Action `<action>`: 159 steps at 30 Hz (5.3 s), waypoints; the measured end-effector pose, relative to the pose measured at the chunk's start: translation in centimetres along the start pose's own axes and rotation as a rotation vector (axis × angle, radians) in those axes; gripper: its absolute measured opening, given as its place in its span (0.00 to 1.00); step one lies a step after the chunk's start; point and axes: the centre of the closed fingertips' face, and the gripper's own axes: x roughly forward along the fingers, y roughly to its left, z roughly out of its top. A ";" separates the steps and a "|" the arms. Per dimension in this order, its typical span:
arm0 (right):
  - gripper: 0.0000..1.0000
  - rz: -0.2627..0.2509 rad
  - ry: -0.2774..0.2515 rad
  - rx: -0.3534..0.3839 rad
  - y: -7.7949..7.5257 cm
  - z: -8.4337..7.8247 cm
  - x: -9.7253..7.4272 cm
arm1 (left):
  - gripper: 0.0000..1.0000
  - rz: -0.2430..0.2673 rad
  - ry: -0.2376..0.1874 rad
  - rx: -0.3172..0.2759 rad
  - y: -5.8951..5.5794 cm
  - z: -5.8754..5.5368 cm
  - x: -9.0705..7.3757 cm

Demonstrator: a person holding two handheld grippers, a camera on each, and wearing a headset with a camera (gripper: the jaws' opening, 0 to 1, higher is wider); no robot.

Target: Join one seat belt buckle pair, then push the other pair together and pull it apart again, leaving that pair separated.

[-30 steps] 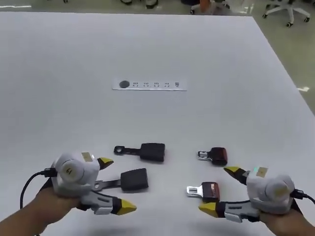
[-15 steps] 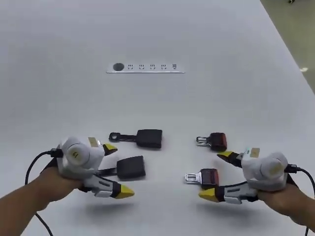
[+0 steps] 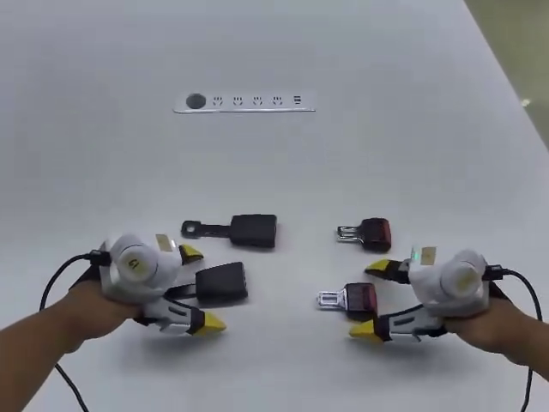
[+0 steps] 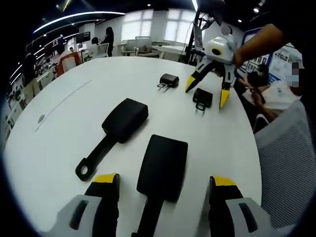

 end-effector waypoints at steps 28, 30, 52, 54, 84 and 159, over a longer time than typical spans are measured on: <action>0.35 -0.009 0.073 -0.139 -0.1 0.4 -0.3 | 0.32 -0.122 0.114 0.313 0.6 -0.4 -0.1; 0.35 -0.014 0.077 -0.144 -0.1 0.4 -0.3 | 0.32 -0.142 0.138 0.334 0.6 -0.4 -0.1; 0.34 -0.019 0.080 -0.138 -0.4 0.2 1.3 | 0.32 -0.170 0.209 0.384 0.1 -0.9 0.1; 0.33 -0.013 0.068 -0.143 0.1 0.6 1.8 | 0.32 -0.168 0.210 0.377 0.0 -1.0 0.2; 0.33 0.030 -0.007 -0.093 1.9 6.0 6.1 | 0.32 -0.131 0.215 0.320 0.1 -1.2 0.4; 0.31 0.078 -0.007 -0.159 3.5 8.4 9.1 | 0.31 -0.149 0.185 0.329 -0.4 -0.8 0.3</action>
